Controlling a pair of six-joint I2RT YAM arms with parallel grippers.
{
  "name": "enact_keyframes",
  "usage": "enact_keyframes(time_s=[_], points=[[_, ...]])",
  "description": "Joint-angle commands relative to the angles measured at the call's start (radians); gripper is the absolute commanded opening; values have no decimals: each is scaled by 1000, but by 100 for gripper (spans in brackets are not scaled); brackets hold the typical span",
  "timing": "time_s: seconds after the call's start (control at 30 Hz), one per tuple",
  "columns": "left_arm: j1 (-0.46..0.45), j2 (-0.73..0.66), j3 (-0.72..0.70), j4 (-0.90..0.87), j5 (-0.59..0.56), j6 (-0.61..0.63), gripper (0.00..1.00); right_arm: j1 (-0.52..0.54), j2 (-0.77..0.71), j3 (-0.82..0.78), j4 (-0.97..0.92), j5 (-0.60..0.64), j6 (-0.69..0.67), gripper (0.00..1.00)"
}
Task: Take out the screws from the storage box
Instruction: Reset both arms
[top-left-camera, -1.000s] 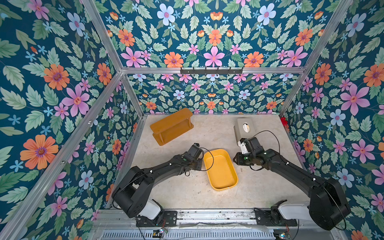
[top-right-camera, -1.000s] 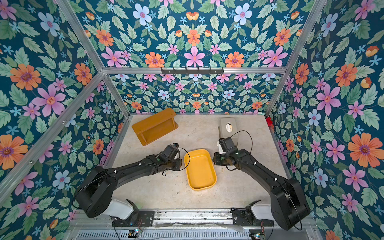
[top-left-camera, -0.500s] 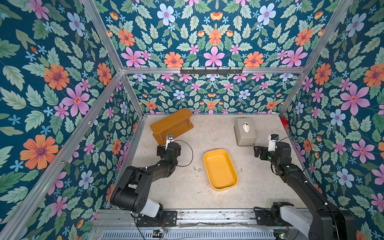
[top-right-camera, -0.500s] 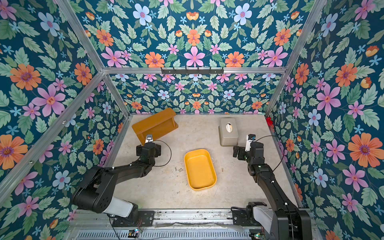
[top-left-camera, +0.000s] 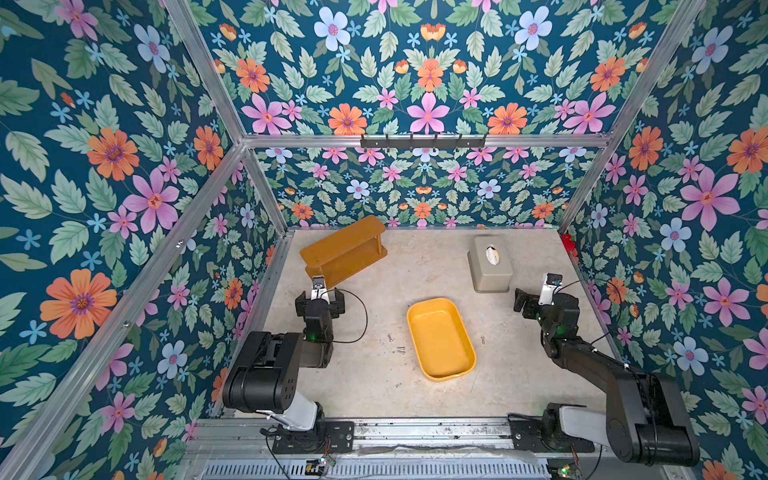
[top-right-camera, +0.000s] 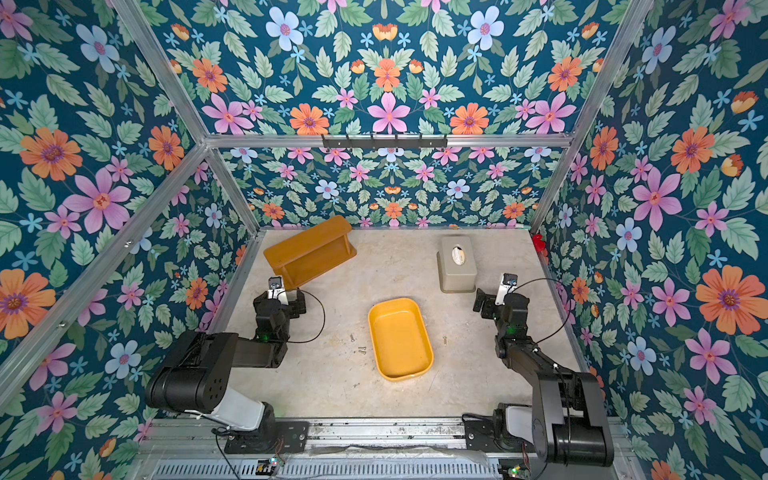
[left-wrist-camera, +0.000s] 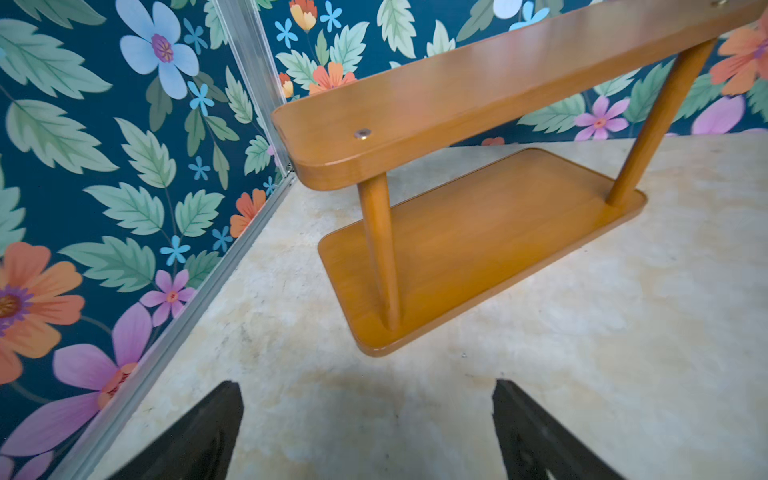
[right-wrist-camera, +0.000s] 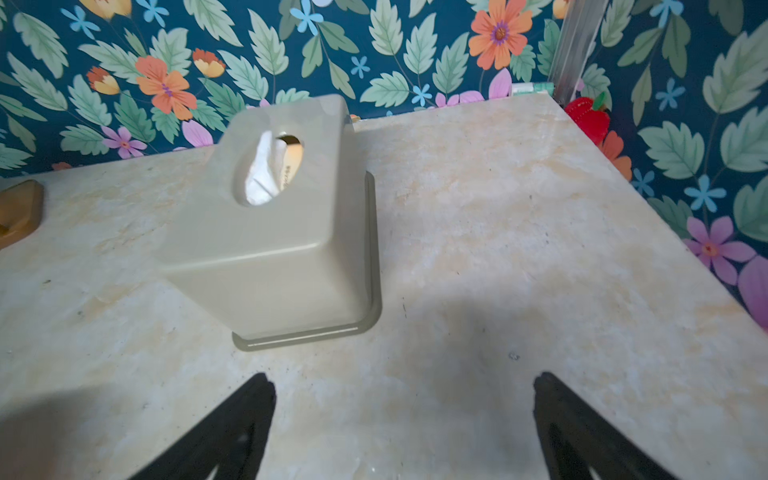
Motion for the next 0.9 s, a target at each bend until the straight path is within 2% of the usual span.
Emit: enact_keyframes(time_s=[0.0,0.07,0.1,0.17,0.27,0.33,0.87], points=[[29,56,-33,196,118,-29,99,0,54,-37,219,70,27,100],[33,32,-16,103,125,-41,99,0,108,-47,277,27,6,100],[35,46,-18,139,120,-41,99,0,136,-58,325,21,3,100],[35,34,-13,103,103,-49,99,0,174,-85,440,72,25,100],[34,34,-16,112,91,-51,99,-1,155,-38,297,128,51,100],[34,39,-17,122,90,-51,99,0,160,-34,299,95,36,100],[34,37,-17,118,91,-51,99,-1,161,-22,279,77,31,100]])
